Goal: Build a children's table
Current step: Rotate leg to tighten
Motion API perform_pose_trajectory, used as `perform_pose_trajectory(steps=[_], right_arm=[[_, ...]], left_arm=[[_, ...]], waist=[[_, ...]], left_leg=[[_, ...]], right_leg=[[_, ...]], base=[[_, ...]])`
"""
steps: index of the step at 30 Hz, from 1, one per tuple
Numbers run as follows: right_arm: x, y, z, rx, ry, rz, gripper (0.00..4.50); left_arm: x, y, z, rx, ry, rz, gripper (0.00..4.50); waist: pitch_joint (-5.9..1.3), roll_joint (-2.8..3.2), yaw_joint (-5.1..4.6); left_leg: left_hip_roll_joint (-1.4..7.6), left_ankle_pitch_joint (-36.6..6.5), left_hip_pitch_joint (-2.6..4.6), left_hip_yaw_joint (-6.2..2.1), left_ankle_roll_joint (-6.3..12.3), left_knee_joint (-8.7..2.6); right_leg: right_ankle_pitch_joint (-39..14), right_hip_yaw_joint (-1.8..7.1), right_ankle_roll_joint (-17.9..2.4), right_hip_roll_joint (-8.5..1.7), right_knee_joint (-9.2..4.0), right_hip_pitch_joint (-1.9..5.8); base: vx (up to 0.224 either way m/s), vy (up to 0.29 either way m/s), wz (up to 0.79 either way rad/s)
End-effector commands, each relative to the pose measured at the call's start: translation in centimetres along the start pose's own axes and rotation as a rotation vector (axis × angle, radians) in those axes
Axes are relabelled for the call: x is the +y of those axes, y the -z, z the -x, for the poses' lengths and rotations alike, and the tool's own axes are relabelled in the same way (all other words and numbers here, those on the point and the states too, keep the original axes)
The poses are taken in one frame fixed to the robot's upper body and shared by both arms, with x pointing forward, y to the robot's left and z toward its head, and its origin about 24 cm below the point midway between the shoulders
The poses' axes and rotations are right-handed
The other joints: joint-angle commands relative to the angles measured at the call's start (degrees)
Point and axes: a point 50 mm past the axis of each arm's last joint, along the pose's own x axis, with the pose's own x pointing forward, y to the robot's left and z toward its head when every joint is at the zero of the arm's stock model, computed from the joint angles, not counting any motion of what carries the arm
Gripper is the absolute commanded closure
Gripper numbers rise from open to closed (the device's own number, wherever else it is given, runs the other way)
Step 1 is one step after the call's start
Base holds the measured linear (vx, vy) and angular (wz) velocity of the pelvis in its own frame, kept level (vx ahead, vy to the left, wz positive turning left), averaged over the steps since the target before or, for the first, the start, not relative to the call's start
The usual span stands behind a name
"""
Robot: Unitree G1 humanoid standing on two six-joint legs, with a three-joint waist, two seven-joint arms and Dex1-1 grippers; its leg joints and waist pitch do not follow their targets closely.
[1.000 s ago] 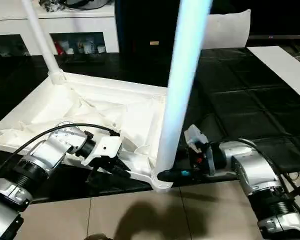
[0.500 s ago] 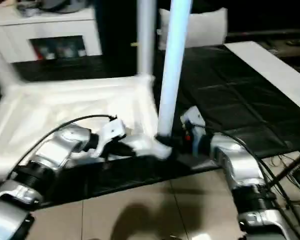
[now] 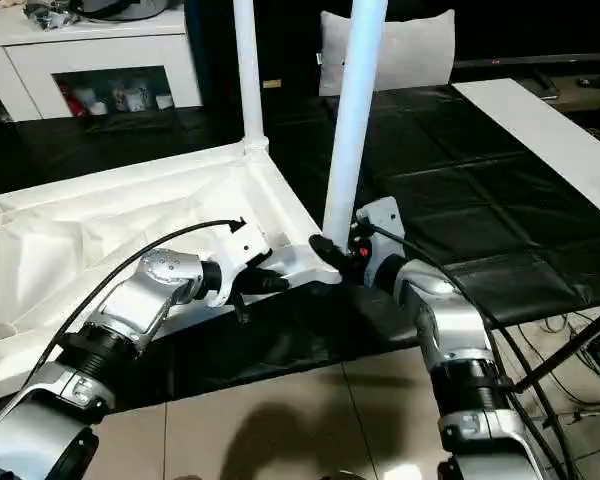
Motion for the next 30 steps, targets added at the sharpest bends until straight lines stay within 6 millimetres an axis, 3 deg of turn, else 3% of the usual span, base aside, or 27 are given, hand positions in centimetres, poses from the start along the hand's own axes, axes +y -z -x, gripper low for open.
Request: perform_pose_trajectory(steps=[1, 4, 7, 8, 12, 14, 17, 20, 30], right_arm=[[0.7, -0.5, 0.4, -0.03, -0.101, 0.024, 0.98], [0.4, -0.3, 1.4, -0.016, -0.149, 0.054, 0.74], [0.0, -0.2, 2.4, 0.006, -0.189, 0.083, 0.46], [-0.7, -0.2, 3.6, 0.034, -0.232, 0.122, 0.39], [-1.3, -0.4, 4.8, 0.075, -0.282, 0.175, 0.12], [-1.4, -0.5, 5.3, 0.101, -0.341, 0.193, 0.12], [-1.0, -0.8, 6.1, 0.13, -0.472, 0.188, 0.12], [-0.6, -0.9, 6.4, 0.148, -0.56, 0.194, 0.45], [0.3, -0.3, 6.1, 0.213, -0.747, 0.157, 1.39]], left_arm=[[0.0, -1.3, 0.2, -0.037, 0.026, -0.075, 4.5], [0.1, -0.9, 0.5, -0.027, 0.046, -0.092, 4.5], [0.1, -0.7, 0.8, -0.014, 0.078, -0.122, 4.5], [0.1, -0.2, 1.2, 0.015, 0.134, -0.156, 4.5], [0.0, 0.3, 1.8, 0.041, 0.207, -0.208, 4.5], [-0.2, 0.5, 2.2, 0.058, 0.263, -0.252, 4.5], [-0.3, 0.8, 2.5, 0.092, 0.326, -0.303, 4.5], [-0.5, 1.1, 2.7, 0.115, 0.37, -0.334, 4.5], [-1.5, 0.8, 3.3, 0.113, 0.531, -0.401, 4.5]], waist=[[-3.74, -0.42, 0.44], [-3.7, -0.63, 0.87], [-3.66, -0.42, 1.26], [-3.66, -0.43, 1.34], [-3.68, -0.44, 1.77], [-3.68, -0.63, 1.74], [-3.69, -0.44, 2.29], [-3.69, -0.64, 3.14], [-3.82, -0.7, 4.19]], left_leg=[[3.13, -3.67, -0.11, -1.12, 6.37, -3.52], [3.09, -4.46, -0.07, -1.01, 6.65, -3.49], [2.98, -4.78, -0.09, -1.04, 6.47, -3.51], [3.09, -4.82, 0.01, -1.04, 6.24, -3.55], [3.22, -4.95, 0.04, -1.14, 6.59, -3.55], [3.16, -5.25, -0.02, -1.06, 6.62, -3.56], [3.38, -5.64, -0.01, -1.06, 7.44, -3.48], [3.5, -5.48, 0.22, -0.94, 6.91, -3.52], [3.69, -4.33, 0.3, -0.99, 6.16, -3.55]], right_leg=[[-10.08, 4.28, -9.04, -4.59, -4.71, 4.19], [-10.68, 4.24, -8.87, -4.58, -4.84, 4.17], [-12.13, 4.18, -8.3, -4.56, -5.03, 4.17], [-12.31, 4.15, -8.26, -4.49, -5.05, 4.09], [-10.76, 4.23, -8.57, -4.5, -4.82, 4.08], [-11.23, 4.15, -8.63, -4.48, -4.82, 4.19], [-11.7, 4.16, -8.36, -4.48, -4.82, 4.2], [-12.86, 4.21, -8.49, -4.66, -4.83, 3.94], [-12.45, 4.28, -8.67, -4.77, -4.52, 3.85]], base=[[0.0, 0.0, 0.0], [0.0, 0.0, 0.0], [0.0, 0.0, 0.0], [0.0, 0.0, 0.0], [0.0, 0.0, 0.0], [0.0, 0.0, 0.0], [0.0, 0.0, 0.0], [0.0, 0.0, 0.0], [0.0, 0.0, 0.0]])
